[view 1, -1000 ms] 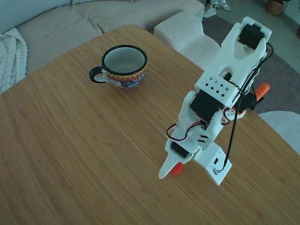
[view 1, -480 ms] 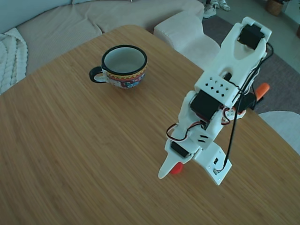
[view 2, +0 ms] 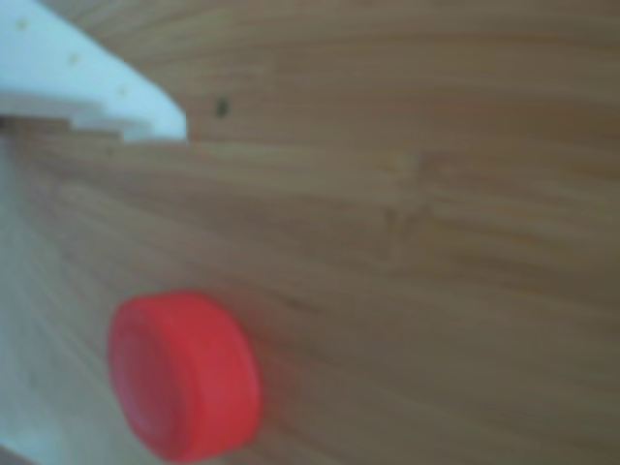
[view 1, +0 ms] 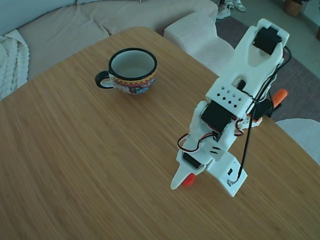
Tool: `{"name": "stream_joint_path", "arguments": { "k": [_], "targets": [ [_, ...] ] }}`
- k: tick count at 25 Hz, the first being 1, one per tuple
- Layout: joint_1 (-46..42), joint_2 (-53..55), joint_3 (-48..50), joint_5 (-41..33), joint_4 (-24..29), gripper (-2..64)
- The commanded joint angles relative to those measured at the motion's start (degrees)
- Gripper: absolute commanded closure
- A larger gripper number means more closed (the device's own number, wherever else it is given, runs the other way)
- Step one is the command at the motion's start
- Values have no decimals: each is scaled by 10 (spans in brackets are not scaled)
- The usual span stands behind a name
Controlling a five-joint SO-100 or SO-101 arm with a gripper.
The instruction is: Grasp a red cap and put it in the cup.
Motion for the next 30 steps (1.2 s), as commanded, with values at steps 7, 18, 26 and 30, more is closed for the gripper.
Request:
{"name": "stream_joint_path", "arguments": {
  "k": [7, 18, 26, 30],
  "targets": [
    [2, 6, -16, 1, 0, 167],
    [9, 7, -28, 1, -8, 472],
    [13, 6, -29, 0, -8, 546],
    [13, 7, -29, -4, -8, 546]
  ]
}}
